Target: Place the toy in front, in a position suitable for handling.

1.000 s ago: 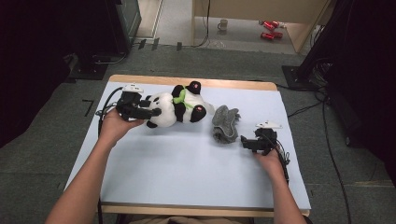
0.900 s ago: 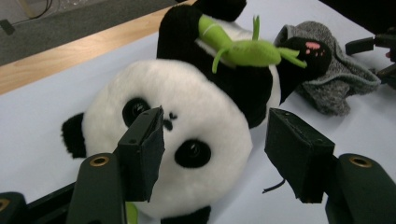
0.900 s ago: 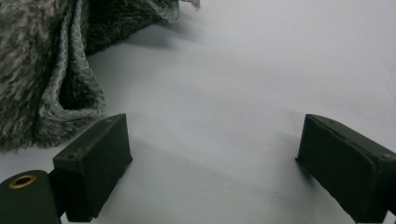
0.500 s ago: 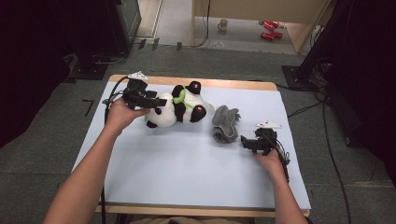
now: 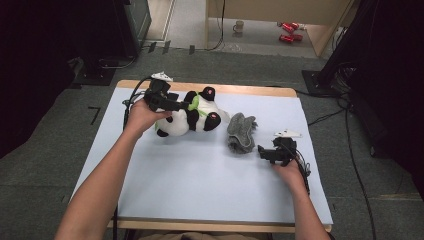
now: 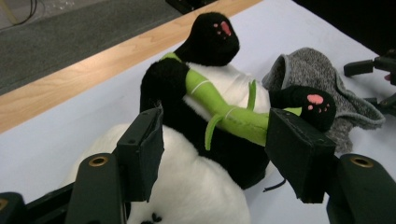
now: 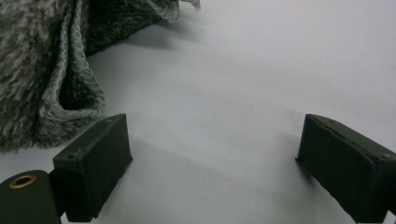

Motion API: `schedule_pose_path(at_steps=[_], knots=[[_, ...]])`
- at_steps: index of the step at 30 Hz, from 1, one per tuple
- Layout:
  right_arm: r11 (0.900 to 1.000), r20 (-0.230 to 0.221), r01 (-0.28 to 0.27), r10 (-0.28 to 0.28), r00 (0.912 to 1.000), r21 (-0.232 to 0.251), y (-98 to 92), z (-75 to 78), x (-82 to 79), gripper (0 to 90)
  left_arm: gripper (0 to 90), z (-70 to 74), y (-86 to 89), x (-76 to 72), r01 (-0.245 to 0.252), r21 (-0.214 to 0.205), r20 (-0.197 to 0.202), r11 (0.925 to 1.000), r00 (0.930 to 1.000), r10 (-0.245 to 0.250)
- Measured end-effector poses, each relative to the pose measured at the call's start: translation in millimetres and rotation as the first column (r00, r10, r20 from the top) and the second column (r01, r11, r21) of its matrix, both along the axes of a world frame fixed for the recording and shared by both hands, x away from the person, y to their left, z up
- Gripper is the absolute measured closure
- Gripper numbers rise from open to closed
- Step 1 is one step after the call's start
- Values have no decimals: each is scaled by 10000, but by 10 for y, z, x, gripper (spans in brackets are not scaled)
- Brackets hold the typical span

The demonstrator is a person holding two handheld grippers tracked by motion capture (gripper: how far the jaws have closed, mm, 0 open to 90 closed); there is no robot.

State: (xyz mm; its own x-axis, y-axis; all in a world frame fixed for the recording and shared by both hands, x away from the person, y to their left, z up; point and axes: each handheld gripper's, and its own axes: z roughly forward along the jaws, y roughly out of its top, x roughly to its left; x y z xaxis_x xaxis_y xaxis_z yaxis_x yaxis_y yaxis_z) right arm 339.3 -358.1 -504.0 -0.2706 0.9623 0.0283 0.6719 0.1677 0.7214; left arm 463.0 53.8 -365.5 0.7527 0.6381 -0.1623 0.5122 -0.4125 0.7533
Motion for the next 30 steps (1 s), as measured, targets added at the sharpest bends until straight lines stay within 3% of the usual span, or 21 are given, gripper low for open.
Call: schedule_pose_path(at_steps=[4, 12, 18, 21, 24, 27, 30], knots=[[10000, 1, -5, 5, 10000, -8, 0, 0, 0, 86, 377, 6, -42, 30, -73, -105, 78, 9999, 9999, 74], [10000, -2, -5, 5, 10000, -2, -1, 0, 0, 86, 377, 91, -167, 46, 201, 285, 255, 9994, 9995, -208], [10000, -6, -3, 3, 10000, -3, 0, 1, 0, 86, 380, 81, -248, 119, 113, 81, 120, 9999, 9999, -114], [10000, -3, -2, 2, 10000, -2, 0, 0, 0, 86, 403, 150, -307, 82, 152, -129, 493, 9998, 9987, -145], [10000, -8, -3, 3, 10000, -2, 0, 0, 0, 86, 397, 144, -385, 80, 253, 228, 495, 9994, 9984, -264], [10000, -5, 2, -2, 10000, -7, 1, 1, 0, 86, 400, -9, -483, 139, 208, 1093, 232, 9938, 9995, -234], [10000, -2, -1, 1, 10000, -9, 1, 0, 0, 86, 412, -92, -503, 161, 144, 1190, 124, 9928, 9998, -160]])
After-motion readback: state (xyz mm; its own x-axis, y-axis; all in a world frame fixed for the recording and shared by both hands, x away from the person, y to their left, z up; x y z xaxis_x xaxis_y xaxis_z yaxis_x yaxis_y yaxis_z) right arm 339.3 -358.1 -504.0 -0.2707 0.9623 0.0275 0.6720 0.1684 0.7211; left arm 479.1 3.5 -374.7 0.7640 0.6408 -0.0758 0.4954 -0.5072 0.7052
